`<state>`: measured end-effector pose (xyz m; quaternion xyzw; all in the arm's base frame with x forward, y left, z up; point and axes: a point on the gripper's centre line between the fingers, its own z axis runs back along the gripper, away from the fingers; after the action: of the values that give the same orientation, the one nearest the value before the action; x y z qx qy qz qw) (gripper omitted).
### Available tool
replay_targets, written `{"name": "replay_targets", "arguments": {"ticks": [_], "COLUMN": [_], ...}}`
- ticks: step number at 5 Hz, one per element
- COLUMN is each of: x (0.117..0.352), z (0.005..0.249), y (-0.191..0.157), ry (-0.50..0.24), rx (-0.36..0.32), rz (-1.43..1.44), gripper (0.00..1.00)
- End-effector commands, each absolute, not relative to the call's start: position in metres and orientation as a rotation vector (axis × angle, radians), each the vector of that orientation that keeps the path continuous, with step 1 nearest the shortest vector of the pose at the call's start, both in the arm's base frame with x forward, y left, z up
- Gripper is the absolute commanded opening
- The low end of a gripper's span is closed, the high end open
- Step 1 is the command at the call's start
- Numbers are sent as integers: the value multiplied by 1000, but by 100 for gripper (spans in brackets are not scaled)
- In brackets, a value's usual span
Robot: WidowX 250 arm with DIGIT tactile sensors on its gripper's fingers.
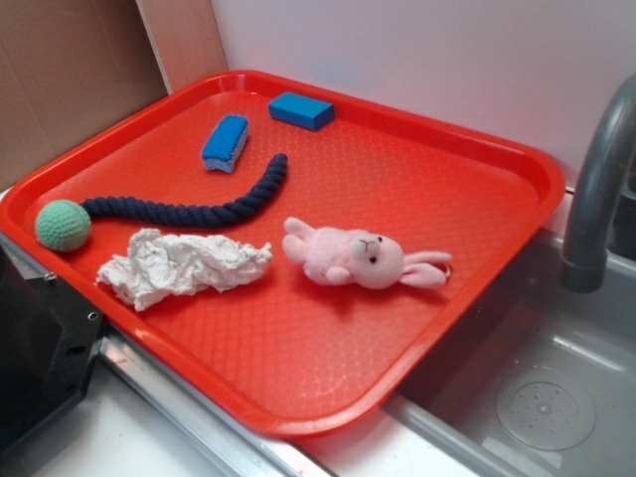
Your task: Grab the blue sponge.
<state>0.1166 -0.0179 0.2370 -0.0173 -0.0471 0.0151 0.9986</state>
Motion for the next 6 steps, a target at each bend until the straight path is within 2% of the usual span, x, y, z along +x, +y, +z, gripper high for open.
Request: {"name": "replay_targets", "arguments": {"ticks": [1,2,3,4,6], "x": [117,161,193,221,247], "z": [237,213,191,168,126], "y": [-18,-24,-21,-4,61], "ry": [-94,-157,-157,-169,-160], "rx": [-35,-17,-33,-18,10], "rz": [30,160,226,319,467], "gripper": [100,100,100,100,100]}}
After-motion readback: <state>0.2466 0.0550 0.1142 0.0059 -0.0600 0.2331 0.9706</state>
